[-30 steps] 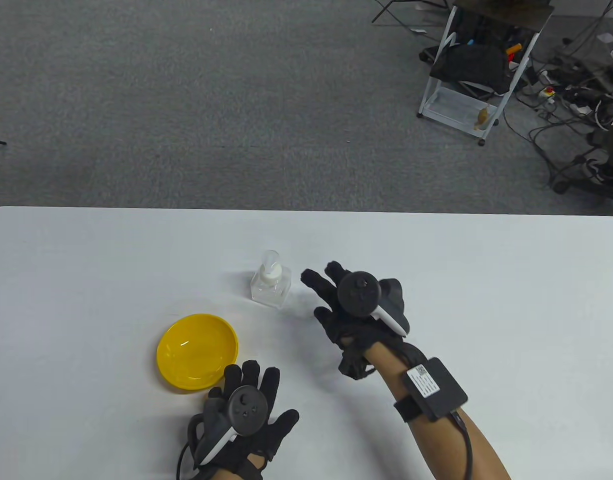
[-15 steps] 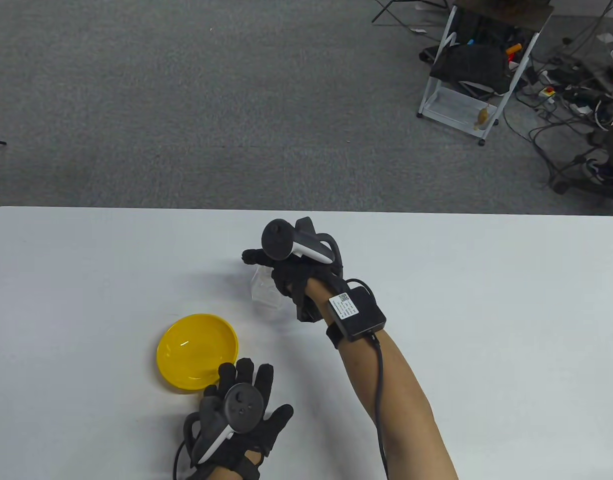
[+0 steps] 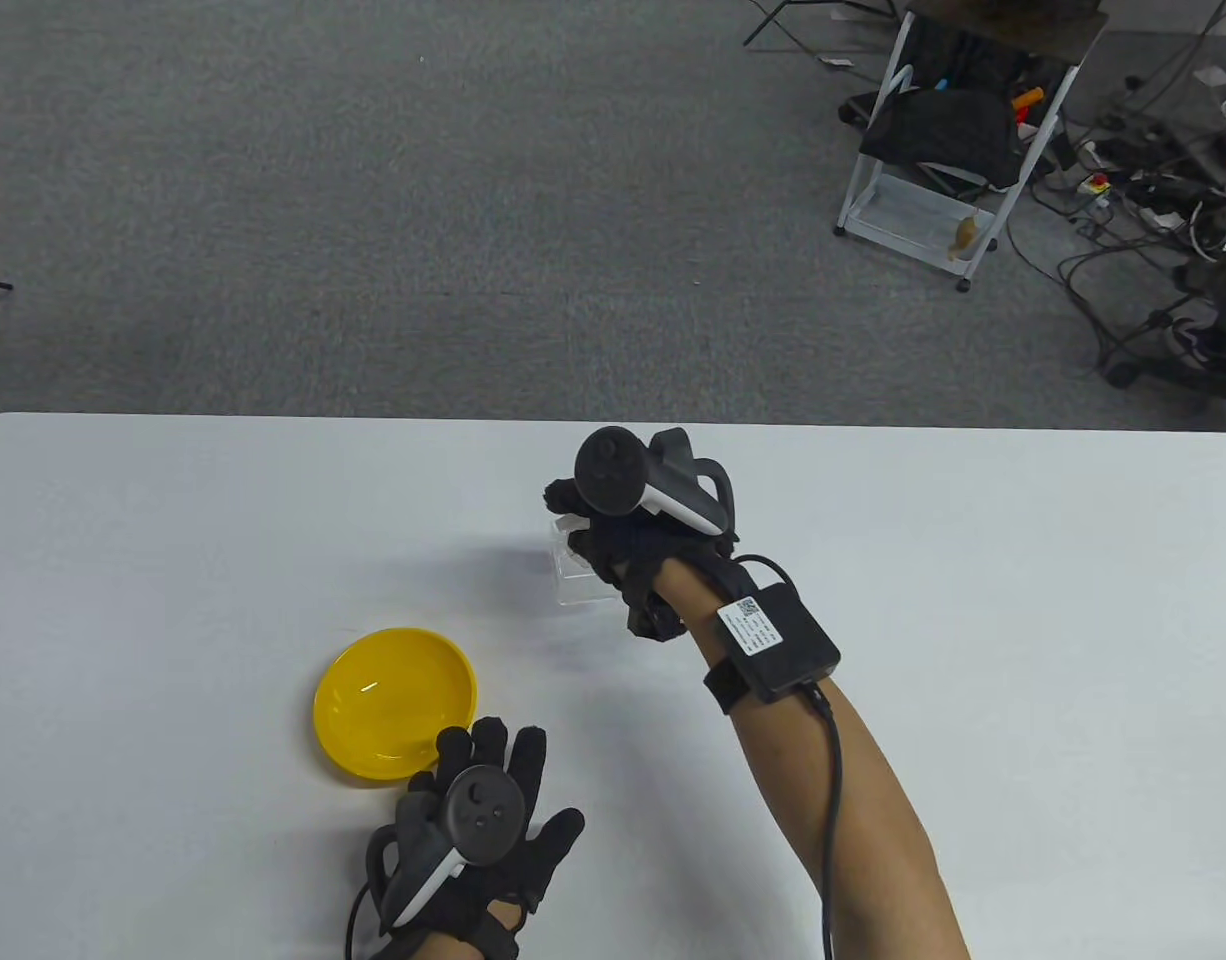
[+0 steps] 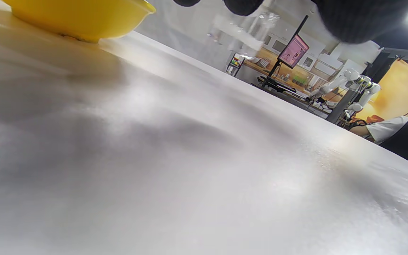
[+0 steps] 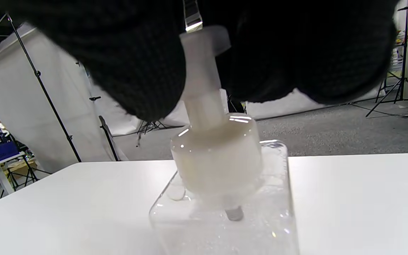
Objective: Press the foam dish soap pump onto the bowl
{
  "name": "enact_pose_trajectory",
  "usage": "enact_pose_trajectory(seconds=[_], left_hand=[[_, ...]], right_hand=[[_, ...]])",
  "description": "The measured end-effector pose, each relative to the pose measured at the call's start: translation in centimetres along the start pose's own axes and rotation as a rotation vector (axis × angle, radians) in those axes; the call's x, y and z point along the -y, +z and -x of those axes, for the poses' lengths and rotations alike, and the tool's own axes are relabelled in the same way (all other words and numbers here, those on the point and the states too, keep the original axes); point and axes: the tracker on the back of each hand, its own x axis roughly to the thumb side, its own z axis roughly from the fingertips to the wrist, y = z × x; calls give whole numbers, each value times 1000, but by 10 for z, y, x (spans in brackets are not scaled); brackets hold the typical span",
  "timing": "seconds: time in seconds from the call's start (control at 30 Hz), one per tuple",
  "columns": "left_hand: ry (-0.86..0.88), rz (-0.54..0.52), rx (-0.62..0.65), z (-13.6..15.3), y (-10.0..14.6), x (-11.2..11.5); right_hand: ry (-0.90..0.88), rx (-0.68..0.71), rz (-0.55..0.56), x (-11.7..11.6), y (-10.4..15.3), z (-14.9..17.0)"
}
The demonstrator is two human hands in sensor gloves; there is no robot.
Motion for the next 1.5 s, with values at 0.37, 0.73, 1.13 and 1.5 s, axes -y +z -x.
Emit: enact_pose_trajectory(seconds=[0.37, 0.73, 1.13, 1.5], left_hand=[[13, 6, 16, -3, 2, 1], [42, -30, 32, -3, 4, -4], [39, -19, 28, -2, 3, -3], [35, -21, 40, -5, 4, -3]], right_hand=[[-144, -40, -20, -32, 70, 18], [-124, -1, -10, -58, 79, 4], [-217, -3, -12, -67, 84, 11], [-213, -131, 39, -78, 175, 58]])
